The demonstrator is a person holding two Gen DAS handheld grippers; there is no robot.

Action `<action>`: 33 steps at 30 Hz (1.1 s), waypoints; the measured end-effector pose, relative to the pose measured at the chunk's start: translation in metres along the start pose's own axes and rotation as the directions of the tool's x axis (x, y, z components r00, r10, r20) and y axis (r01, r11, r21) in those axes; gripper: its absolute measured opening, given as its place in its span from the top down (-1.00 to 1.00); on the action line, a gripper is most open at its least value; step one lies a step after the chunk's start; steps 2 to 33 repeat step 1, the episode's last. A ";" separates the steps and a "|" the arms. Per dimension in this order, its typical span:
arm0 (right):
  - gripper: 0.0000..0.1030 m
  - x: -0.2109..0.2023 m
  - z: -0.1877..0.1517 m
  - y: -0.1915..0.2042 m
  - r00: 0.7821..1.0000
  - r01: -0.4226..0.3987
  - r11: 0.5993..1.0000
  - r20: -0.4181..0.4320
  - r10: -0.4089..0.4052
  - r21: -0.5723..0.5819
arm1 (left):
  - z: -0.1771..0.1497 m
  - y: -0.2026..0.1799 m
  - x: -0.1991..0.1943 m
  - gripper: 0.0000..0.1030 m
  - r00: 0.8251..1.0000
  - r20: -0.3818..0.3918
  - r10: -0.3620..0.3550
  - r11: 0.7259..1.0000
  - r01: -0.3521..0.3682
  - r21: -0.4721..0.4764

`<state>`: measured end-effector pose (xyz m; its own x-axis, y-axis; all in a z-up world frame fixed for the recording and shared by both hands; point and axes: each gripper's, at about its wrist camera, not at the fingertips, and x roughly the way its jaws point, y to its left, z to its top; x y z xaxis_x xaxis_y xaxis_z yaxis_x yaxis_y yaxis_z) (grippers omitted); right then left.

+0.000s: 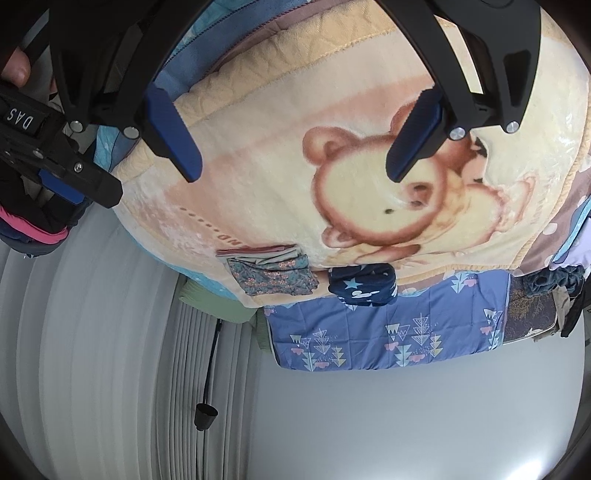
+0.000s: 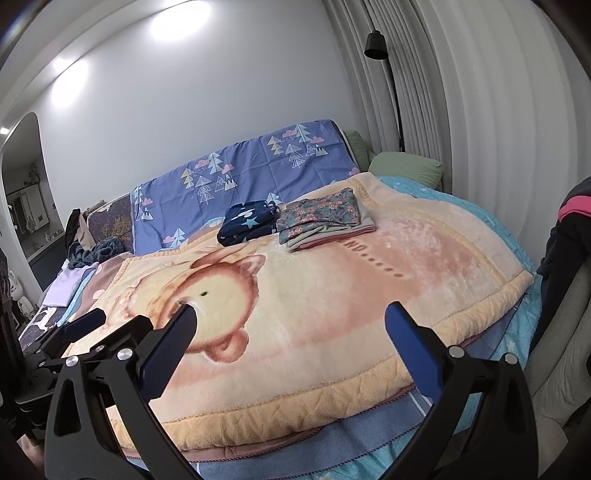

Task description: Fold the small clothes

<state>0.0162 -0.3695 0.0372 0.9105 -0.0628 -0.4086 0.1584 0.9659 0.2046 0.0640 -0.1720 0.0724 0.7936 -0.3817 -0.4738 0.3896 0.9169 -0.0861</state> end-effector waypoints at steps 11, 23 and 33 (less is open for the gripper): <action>-0.97 0.000 0.000 0.000 1.000 0.000 1.000 -0.002 0.000 -0.001 | 0.000 0.000 0.000 -0.96 1.000 -0.001 0.000 1.000 0.000 0.000; -0.97 0.000 0.000 0.000 1.000 0.000 1.000 -0.002 0.000 -0.001 | 0.000 0.000 0.000 -0.96 1.000 -0.001 0.000 1.000 0.000 0.000; -0.97 0.000 0.000 0.000 1.000 0.000 1.000 -0.002 0.000 -0.001 | 0.000 0.000 0.000 -0.96 1.000 -0.001 0.000 1.000 0.000 0.000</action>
